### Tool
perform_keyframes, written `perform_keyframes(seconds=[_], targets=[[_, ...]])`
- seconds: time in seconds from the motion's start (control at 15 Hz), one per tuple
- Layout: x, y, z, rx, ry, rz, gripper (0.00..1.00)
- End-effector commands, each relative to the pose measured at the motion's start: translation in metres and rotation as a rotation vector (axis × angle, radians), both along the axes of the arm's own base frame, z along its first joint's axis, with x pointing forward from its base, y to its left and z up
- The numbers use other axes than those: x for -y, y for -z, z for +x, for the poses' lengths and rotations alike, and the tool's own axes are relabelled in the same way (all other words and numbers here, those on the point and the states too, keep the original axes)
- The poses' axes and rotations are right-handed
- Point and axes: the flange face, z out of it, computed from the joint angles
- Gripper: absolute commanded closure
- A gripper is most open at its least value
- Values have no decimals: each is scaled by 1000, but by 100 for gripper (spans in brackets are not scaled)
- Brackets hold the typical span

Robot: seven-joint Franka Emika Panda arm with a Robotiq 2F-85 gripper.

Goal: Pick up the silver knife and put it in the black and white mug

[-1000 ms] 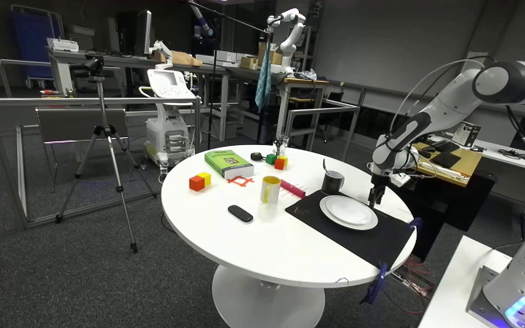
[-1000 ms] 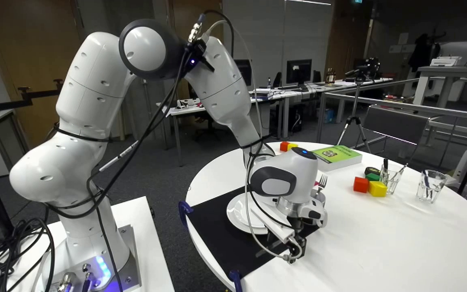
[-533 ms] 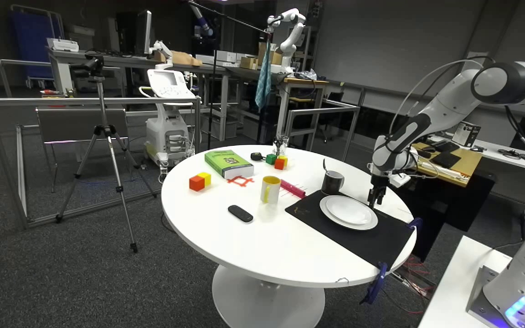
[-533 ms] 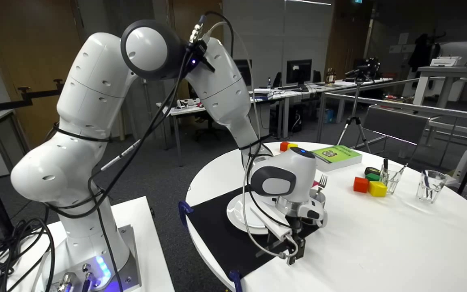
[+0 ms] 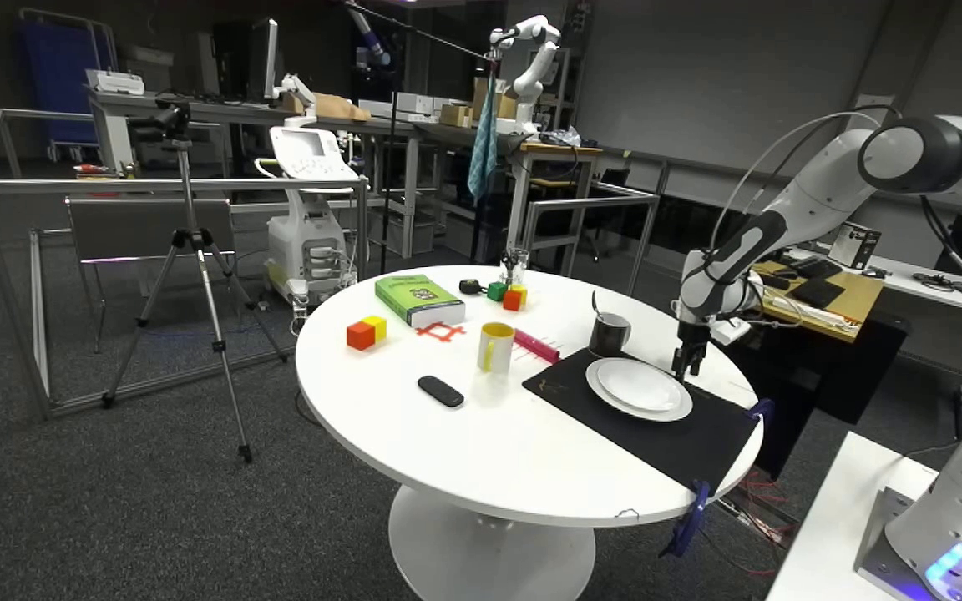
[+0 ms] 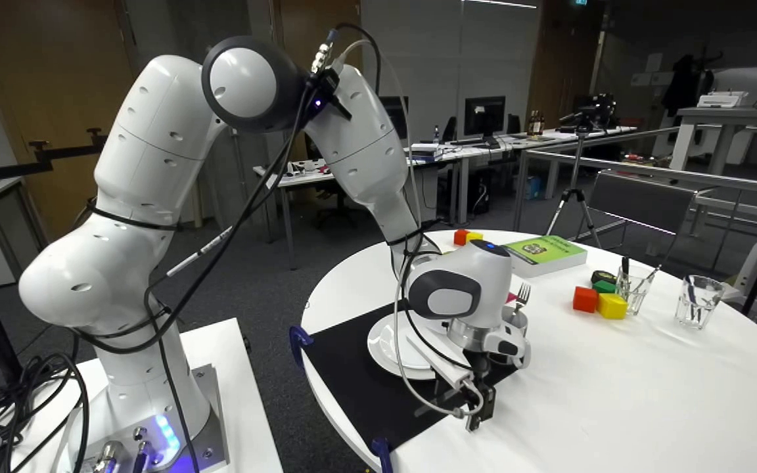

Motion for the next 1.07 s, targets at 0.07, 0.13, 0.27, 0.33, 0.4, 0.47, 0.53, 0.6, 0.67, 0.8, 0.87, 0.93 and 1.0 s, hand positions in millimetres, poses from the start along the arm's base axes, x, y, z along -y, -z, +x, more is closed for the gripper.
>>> perform_keyframes(seconds=[0.07,0.13,0.27,0.33,0.4,0.47,0.53,0.6,0.67,0.8,0.87,0.93,1.0], targets=[[9,0,5,-8,-13,-53,0],[11,-1,4,-11,-16,-58,0],[18,-2,4,-9,-16,-66,0],[22,-4,3,-9,-10,-68,0],[26,-4,3,-5,-4,-71,0],[31,-5,4,-3,7,-69,0],[34,-6,4,0,13,-70,0],[36,-7,4,2,17,-72,0],[39,-8,4,3,21,-72,0],[43,-8,5,5,27,-78,0],[43,-8,5,4,27,-80,0],[43,-8,6,0,27,-78,0],[42,-9,6,-6,19,-73,0]])
